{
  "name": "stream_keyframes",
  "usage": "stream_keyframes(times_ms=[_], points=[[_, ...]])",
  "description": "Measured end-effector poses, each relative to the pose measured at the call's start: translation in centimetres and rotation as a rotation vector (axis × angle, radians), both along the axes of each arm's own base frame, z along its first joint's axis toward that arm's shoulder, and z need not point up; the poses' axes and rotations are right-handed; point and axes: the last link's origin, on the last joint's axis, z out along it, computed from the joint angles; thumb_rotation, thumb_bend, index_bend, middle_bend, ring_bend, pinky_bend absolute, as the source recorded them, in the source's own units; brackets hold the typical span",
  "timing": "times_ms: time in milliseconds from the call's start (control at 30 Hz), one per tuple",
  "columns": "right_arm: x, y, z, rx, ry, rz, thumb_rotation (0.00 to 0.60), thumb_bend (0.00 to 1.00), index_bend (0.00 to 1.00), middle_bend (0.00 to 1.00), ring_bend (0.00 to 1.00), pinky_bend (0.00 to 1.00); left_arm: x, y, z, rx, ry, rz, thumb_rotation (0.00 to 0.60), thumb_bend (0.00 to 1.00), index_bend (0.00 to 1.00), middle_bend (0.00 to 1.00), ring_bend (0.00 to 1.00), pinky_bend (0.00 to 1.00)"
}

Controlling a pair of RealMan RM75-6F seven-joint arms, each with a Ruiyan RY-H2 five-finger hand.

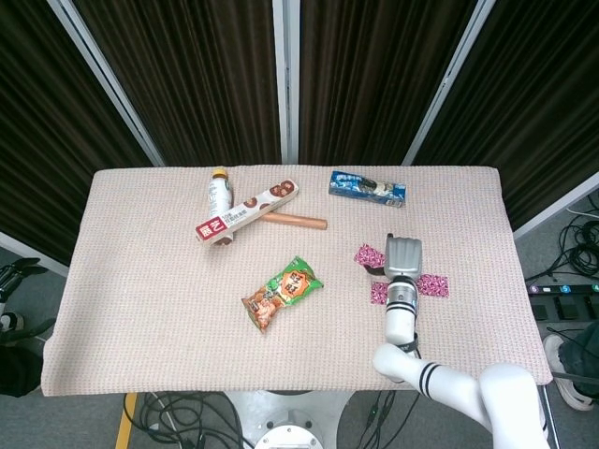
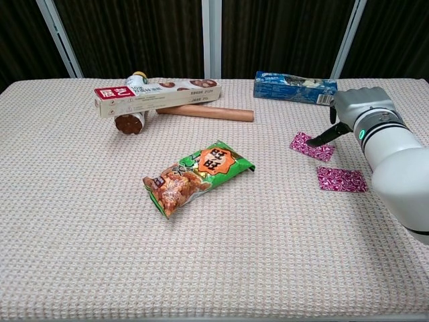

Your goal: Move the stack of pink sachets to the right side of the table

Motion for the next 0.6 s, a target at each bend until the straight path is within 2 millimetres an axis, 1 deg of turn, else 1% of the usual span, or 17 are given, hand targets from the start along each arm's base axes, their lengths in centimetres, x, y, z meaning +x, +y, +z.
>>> stream_keyframes(times_ms=[233, 333, 600], points=[[-0.2, -0.2, -0.2, 0.013, -0.024, -0.007, 0.258, 0.0, 0.36, 1.0, 1.0, 1.0, 0.0, 0.0, -0.1, 0.0, 0.002, 0.001, 0.6, 0.0, 0.31, 0.29, 0.23, 0.34], [-0.6, -0.4, -0.2, 0.019, -0.027, -0.019, 0.25, 0.0, 0.36, 1.0, 1.0, 1.0, 0.0, 0.0, -0.1, 0.0, 0.004, 0.0, 0.6, 0.0, 0.31, 0.29, 0.23, 0.34], [-1.6, -0.5, -0.6, 0.038, -0.037, -0.038, 0.254, 0.0, 0.37, 1.0, 1.0, 1.0, -0.1, 0.0, -0.1, 0.002, 0.012, 0.008, 0.6, 0.0, 0.31, 0.29, 0.23, 0.34]])
